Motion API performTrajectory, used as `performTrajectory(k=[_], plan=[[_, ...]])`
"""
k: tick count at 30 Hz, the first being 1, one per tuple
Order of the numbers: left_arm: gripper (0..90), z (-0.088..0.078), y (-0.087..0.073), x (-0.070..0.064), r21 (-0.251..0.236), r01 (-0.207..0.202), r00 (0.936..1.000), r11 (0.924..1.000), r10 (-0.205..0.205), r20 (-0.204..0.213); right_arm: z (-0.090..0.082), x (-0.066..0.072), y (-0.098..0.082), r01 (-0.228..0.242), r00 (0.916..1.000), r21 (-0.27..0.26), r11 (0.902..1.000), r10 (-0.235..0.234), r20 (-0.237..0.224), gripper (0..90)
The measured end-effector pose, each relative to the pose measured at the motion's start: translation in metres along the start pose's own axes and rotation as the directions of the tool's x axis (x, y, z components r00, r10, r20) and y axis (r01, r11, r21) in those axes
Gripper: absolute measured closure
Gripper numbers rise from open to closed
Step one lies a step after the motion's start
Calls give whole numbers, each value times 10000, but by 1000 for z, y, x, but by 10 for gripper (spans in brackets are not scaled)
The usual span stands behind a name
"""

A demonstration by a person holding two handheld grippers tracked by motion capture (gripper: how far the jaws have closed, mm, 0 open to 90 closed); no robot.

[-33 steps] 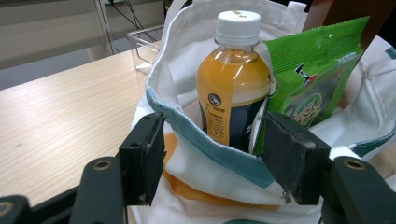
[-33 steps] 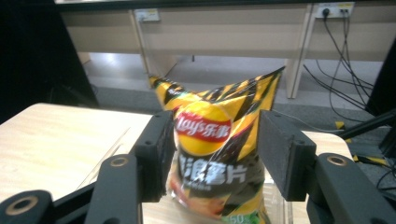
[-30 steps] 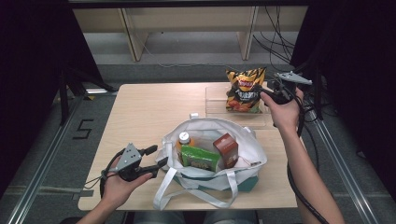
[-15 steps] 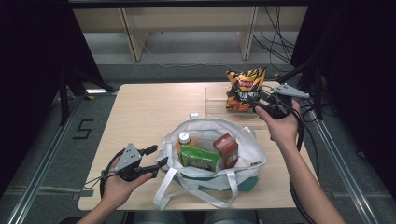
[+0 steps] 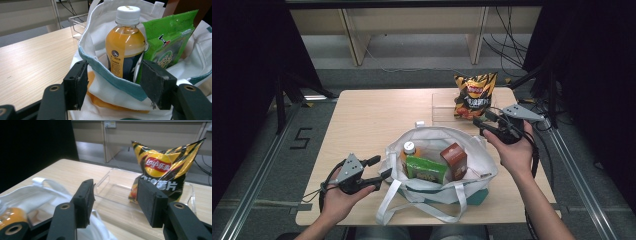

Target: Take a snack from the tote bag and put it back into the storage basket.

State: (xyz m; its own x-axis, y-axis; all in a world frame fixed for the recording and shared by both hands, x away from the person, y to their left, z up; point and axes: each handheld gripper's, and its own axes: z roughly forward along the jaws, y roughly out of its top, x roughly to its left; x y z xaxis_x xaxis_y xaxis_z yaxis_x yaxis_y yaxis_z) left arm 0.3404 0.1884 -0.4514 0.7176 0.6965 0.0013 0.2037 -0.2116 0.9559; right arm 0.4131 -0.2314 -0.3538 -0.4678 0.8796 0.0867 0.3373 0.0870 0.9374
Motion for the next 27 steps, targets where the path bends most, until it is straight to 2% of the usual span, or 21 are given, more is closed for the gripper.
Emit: performTrajectory(k=[1, 3, 4, 6, 7, 9, 10, 13, 17, 18, 19, 20, 22, 23, 27], plan=[[385, 0, 0, 0, 0, 10, 10000, 10000, -10, 0, -2, 1, -1, 119, 9999, 8, 9999, -119, -24, 486], [384, 0, 0, 0, 5, 23, 10000, 10000, -23, 2, -7, 6, -3, -63, 9999, 53, 10000, 64, -117, 486], [385, 0, 0, 0, 9, 37, 10000, 10000, -37, -1, -8, 7, -3, 96, 9998, 5, 10000, -96, -148, 486], [384, 1, -1, 1, -67, 138, 9999, 9999, -138, 52, -13, 12, -5, -70, 9997, 33, 10000, 71, -227, 485], [384, 1, -1, 1, -59, 165, 9999, 9998, -165, 8, -15, 11, -6, 271, 9994, -19, 9996, -271, -223, 484], [384, 1, -1, 1, 6, 207, 9998, 9998, -207, -65, -20, 17, -7, 35, 9996, -16, 10000, -35, -276, 484], [385, 1, -1, 1, 4, 213, 9998, 9998, -213, -67, -22, 17, -7, 245, 9991, -64, 9997, -247, -336, 483], [385, 2, -2, 2, 22, 233, 9997, 9997, -233, -28, -28, 21, -7, 91, 9989, -67, 9999, -94, -454, 483], [385, 1, -1, 2, -85, 174, 9998, 9998, -174, 21, -31, 25, -6, 262, 9976, -110, 9996, -269, -640, 479], [385, 0, -1, 2, -33, 152, 9999, 9999, -152, -61, -32, 27, -7, 183, 9970, 3, 9998, -183, -753, 478], [385, -1, 0, 2, -39, 21, 10000, 10000, -21, -75, -32, 27, -7, 332, 9971, -51, 9994, -335, -682, 477], [385, -1, 0, 1, -91, 117, 9999, 9999, -118, -56, -32, 29, -8, 275, 9964, 36, 9996, -271, -799, 475], [386, -2, 1, 1, -65, 100, 9999, 9999, -101, -98, -34, 32, -10, 112, 9974, 96, 9999, -105, -715, 470], [386, -2, 1, 1, -97, 84, 9999, 9999, -85, -101, -34, 31, -10, 358, 9963, 26, 9994, -355, -786, 466], [385, -1, 0, 2, -65, 95, 9999, 9999, -96, -64, -35, 38, -11, 115, 9956, -89, 9999, -123, -927, 449]])
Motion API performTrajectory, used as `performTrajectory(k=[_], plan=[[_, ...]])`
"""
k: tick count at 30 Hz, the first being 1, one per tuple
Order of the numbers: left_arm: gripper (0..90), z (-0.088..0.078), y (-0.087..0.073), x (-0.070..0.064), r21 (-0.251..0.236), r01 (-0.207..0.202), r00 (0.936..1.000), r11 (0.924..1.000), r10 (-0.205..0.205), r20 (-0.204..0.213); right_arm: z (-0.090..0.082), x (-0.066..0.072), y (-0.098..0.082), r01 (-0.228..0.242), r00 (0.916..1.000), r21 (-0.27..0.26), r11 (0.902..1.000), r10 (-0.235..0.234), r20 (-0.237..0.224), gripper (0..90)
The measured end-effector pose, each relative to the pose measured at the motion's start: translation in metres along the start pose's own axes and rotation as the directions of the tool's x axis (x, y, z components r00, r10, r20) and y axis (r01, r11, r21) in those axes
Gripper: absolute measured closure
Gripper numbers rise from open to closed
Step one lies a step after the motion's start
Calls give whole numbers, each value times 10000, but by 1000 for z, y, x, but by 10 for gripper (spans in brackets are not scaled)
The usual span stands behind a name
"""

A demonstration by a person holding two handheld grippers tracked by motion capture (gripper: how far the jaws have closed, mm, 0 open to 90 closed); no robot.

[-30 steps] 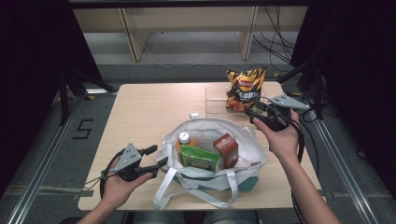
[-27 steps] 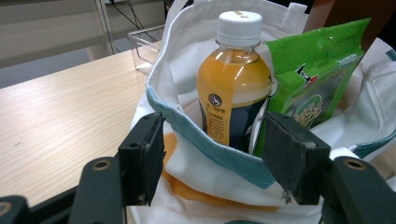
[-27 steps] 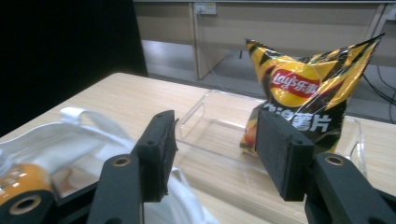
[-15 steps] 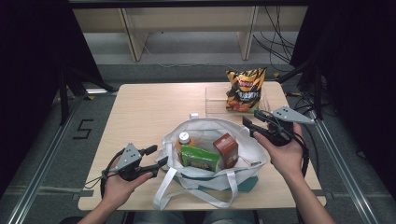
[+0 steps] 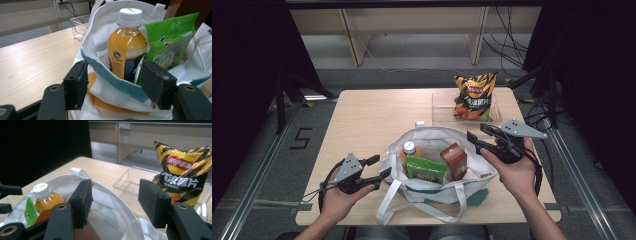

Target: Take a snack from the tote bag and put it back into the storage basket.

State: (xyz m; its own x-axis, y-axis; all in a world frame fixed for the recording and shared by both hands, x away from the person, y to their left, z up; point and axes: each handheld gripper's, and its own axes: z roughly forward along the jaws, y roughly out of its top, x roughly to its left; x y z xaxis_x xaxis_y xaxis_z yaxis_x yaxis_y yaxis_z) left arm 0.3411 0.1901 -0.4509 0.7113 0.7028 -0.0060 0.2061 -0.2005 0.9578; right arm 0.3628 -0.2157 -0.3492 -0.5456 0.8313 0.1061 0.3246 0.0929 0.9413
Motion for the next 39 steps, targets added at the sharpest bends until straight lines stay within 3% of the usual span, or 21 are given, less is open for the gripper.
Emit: performTrajectory(k=[1, 6, 7, 9, 13, 19, 21, 25, 29, 32, 33, 36, 39], plan=[[385, 0, 0, 0, 8, -1, 10000, 10000, 1, -17, 0, -1, 0, 247, 9997, -27, 9997, -247, -24, 444], [385, -3, 3, -1, -126, -107, 9999, 9999, 106, -97, 1, 7, -4, 91, 9999, 103, 9999, -91, -90, 433], [385, -2, 3, -2, -213, -98, 9999, 9997, 97, -45, 2, 6, -5, 256, 9995, 29, 9997, -255, -175, 432], [384, -3, 3, -2, -94, -131, 9999, 9999, 130, -89, 2, 9, -8, 109, 9996, 169, 9998, -105, -248, 429], [385, -3, 4, -4, -105, -213, 9998, 9997, 212, -53, 5, 11, -13, 232, 9993, 115, 9997, -229, -280, 428], [384, -3, 3, -3, -213, -155, 9999, 9997, 154, -39, 7, 17, -15, 353, 9974, 119, 9993, -345, -634, 422], [384, -3, 3, -3, -185, -165, 9999, 9997, 164, -45, 6, 21, -15, 178, 9973, 143, 9997, -168, -720, 419], [384, -2, 3, -4, -69, -154, 9999, 9999, 154, -62, 6, 26, -20, 461, 9956, 132, 9988, -449, -820, 411], [384, -2, 3, -4, -71, -163, 9999, 9998, 162, -52, 6, 33, -24, 303, 9930, 188, 9994, -280, -1143, 403], [384, -2, 3, -4, -53, -197, 9998, 9998, 197, -32, 8, 35, -25, 654, 9898, 114, 9978, -634, -1276, 394], [384, -2, 3, -4, -43, -209, 9998, 9998, 209, -29, 7, 37, -26, 419, 9915, 329, 9986, -375, -1242, 392], [384, -1, 2, -4, -127, -120, 9999, 9998, 121, 44, 10, 38, -29, 591, 9898, 316, 9978, -544, -1319, 383], [384, -1, 2, -4, -27, -121, 9999, 9999, 121, -29, 9, 41, -31, 419, 9898, 274, 9987, -377, -1372, 375]])
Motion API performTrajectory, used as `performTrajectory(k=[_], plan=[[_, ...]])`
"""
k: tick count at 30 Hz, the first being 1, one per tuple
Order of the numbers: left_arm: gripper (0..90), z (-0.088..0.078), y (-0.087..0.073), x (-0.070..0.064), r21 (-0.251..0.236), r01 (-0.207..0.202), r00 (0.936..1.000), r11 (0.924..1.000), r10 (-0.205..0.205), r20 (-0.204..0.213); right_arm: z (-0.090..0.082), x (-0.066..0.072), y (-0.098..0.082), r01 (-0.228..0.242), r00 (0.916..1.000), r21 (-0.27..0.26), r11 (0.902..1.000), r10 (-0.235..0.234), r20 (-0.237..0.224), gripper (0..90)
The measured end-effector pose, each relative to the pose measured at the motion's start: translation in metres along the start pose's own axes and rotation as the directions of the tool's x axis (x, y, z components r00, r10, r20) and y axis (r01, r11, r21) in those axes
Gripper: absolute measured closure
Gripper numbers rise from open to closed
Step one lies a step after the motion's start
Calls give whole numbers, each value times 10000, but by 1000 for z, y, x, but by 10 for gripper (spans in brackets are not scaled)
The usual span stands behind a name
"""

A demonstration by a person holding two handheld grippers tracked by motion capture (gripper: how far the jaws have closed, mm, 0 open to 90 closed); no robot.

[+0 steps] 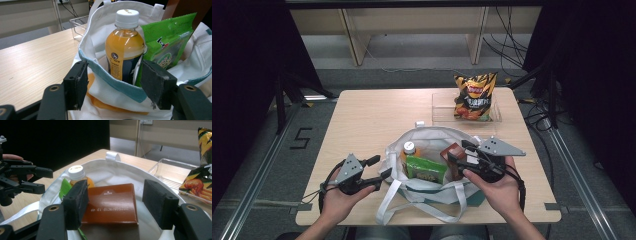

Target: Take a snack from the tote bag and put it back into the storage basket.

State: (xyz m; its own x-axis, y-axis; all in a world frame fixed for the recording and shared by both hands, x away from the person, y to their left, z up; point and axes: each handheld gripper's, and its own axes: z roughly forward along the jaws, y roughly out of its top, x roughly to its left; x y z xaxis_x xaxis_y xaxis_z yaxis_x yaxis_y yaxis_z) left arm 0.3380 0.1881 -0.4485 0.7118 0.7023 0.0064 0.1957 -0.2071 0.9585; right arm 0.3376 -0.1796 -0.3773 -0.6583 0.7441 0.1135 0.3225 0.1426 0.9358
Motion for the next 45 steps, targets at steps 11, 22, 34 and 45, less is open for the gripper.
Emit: performTrajectory(k=[11, 22, 34, 45], plan=[[384, 1, 0, 0, -96, 17, 10000, 10000, -16, 59, 7, 3, -8, 668, 9978, 142, 9977, -667, -48, 319], [384, 0, 0, 0, -92, 20, 10000, 10000, -20, 28, 15, 6, -15, 1057, 9940, 564, 9928, -1071, 240, 269], [384, 0, 0, 1, -5, -9, 10000, 10000, 9, -12, 23, 3, -21, 908, 9936, 508, 9946, -939, 623, 295], [384, -1, 0, 1, 28, -17, 10000, 10000, 17, -5, 20, -3, -21, 876, 9939, 274, 9958, -892, 651, 346]])
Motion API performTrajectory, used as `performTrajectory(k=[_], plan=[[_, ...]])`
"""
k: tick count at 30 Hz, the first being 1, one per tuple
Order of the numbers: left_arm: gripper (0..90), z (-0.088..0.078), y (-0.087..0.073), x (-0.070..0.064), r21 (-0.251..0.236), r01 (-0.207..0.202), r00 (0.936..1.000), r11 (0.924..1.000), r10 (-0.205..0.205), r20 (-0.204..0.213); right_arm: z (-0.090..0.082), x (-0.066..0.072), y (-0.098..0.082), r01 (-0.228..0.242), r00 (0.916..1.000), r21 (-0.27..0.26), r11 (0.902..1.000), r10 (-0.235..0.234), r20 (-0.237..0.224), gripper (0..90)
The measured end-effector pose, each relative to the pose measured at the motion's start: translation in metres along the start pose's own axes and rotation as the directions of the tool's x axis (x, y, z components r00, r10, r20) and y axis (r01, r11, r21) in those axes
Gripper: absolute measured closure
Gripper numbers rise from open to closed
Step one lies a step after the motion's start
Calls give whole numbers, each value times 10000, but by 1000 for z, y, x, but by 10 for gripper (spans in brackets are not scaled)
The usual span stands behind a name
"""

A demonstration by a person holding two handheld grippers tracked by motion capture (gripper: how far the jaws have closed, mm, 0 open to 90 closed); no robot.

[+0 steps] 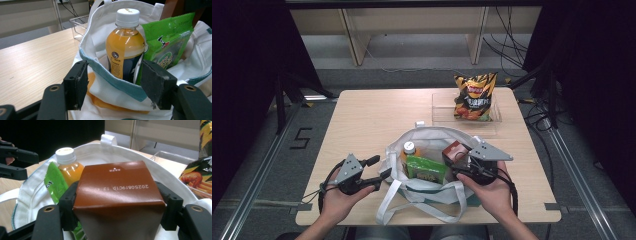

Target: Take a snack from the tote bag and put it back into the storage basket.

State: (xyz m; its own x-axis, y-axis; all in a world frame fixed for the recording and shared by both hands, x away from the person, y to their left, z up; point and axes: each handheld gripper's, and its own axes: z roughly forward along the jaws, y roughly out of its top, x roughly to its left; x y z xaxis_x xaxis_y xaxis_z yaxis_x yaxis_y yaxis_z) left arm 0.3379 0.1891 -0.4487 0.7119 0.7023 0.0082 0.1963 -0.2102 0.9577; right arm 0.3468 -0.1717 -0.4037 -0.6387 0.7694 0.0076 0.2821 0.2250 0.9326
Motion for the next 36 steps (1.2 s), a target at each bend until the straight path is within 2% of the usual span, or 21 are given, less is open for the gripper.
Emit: performTrajectory(k=[2, 5, 8, 9, 11, 13, 14, 15, 17, 21, 22, 24, 25, 28, 30, 31, 34, 36], plan=[[384, 1, 0, 0, -126, 22, 10000, 9999, -21, 30, -2, 0, 1, -196, 9998, 93, 9998, 195, 53, 354], [384, 0, 0, 1, -105, 3, 10000, 9999, -2, 37, -3, -4, 1, 35, 10000, -62, 10000, -35, 49, 367], [384, 1, 0, 1, -104, 8, 10000, 9999, -8, 32, -4, -4, 1, -185, 9997, -226, 9996, 189, 168, 377], [384, 1, 0, 1, -100, 13, 10000, 9999, -12, 36, -5, -6, 2, -81, 9998, -140, 9999, 84, 195, 378], [384, 1, 0, 1, -92, 11, 10000, 10000, -11, 37, -6, -6, 2, -191, 9996, -144, 9997, 194, 226, 380], [384, 0, 0, 1, -60, 3, 10000, 10000, -3, 18, -5, -8, 2, -179, 9998, -268, 9995, 182, 85, 380], [384, 1, 0, 1, -95, 11, 10000, 10000, -10, 40, -6, -9, 2, -33, 9998, -237, 9997, 37, 188, 381], [384, 0, 0, 1, -102, 12, 10000, 9999, -11, 29, -6, -8, 2, -229, 9997, -190, 9996, 229, 16, 381], [384, -1, 0, 1, -22, -26, 10000, 10000, 26, -41, -7, -8, 3, -101, 9998, -201, 9997, 105, 193, 381], [384, -1, 0, 1, -45, -39, 10000, 10000, 39, -43, -9, -8, 6, -323, 9994, -273, 9991, 326, 109, 382], [384, -1, 0, 1, -46, -48, 10000, 10000, 48, -44, -11, -10, 7, -210, 9997, -221, 9995, 212, 93, 382], [384, -1, 0, 1, -55, -25, 10000, 10000, 25, -49, -11, -10, 8, -323, 9994, -402, 9987, 329, 131, 382], [384, -1, 0, 1, -56, -50, 10000, 10000, 50, -52, -12, -12, 9, -148, 9998, -406, 9991, 152, 84, 382], [384, -1, 0, 1, -52, 9, 10000, 10000, -9, -68, -15, -12, 11, -229, 9997, -440, 9988, 234, 111, 382], [384, -1, 0, 1, -53, 4, 10000, 10000, -4, -72, -15, -12, 13, -115, 9997, -688, 9976, 129, 207, 383], [384, -1, 0, 1, -57, 11, 10000, 10000, -12, -76, -18, -11, 14, -298, 9995, -484, 9984, 304, 122, 383], [384, -1, 0, 1, -62, 14, 10000, 10000, -15, -82, -18, -13, 15, -277, 9995, -696, 9972, 285, 107, 383], [384, -1, 0, 1, -53, 19, 10000, 10000, -19, -80, -20, -12, 16, -304, 9994, -582, 9978, 312, 136, 383]])
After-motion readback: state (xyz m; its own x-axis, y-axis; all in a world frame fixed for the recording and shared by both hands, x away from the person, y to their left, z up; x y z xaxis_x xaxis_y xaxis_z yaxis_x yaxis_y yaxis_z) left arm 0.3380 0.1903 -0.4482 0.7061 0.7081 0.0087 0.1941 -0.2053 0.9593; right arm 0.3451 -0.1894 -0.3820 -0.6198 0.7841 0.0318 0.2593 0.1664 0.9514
